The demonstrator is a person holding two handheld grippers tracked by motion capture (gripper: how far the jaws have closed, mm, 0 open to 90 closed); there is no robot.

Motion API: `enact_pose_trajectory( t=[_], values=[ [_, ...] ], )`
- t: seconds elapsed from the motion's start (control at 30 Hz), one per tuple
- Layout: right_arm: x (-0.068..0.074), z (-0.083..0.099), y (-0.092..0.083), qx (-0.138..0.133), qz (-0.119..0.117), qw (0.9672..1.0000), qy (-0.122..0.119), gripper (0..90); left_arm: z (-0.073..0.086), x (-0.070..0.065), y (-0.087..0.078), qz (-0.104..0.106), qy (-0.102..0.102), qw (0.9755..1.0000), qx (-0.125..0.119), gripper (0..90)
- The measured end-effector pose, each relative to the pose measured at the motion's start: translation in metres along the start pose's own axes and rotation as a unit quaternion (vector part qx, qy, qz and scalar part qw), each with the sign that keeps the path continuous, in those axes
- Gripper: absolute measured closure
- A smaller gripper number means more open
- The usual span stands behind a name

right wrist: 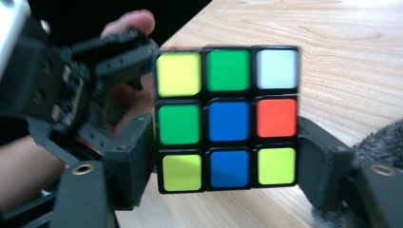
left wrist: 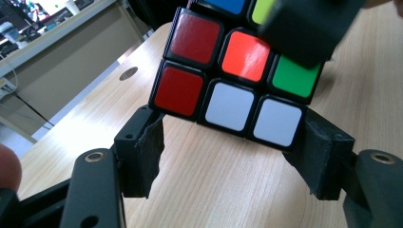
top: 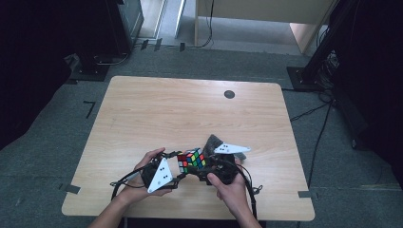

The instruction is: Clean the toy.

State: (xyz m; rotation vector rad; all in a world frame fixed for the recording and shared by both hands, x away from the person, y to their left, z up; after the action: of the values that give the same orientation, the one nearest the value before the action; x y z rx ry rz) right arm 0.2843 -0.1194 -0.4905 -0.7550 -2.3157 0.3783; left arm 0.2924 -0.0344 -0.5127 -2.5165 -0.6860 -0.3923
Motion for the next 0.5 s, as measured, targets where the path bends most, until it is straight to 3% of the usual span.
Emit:
enact_pose_trajectory(
  t=[0.13,0.27,0.5],
  values=[
    [-0.0018,0.0007,0.0001,0.002,0.013,0.9998,0.017,34.5,0.001,-0.0002,0.0022,-0.007,-0.004,1.0,0.005,32.8],
    [-0.0026,0.0016,-0.0002,0.007,0.001,0.9992,0.039,34.6,-0.0004,-0.0015,0.0031,-0.008,-0.004,1.0,0.003,29.5],
    [-0.0026,0.0028,0.0002,0.013,-0.007,0.999,0.041,34.5,-0.0001,-0.0025,0.0037,-0.003,-0.006,1.0,0.002,27.8]
  ],
)
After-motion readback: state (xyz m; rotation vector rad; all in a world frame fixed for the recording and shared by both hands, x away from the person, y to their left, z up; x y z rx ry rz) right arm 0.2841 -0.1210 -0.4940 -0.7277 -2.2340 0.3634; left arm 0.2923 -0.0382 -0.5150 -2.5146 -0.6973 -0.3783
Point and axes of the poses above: each handheld gripper's, and its own axes: y roughly forward along the jaws, z roughly out of its underside, x roughly to its left, the point moved 10 cm from there along y, roughly forward along the jaws
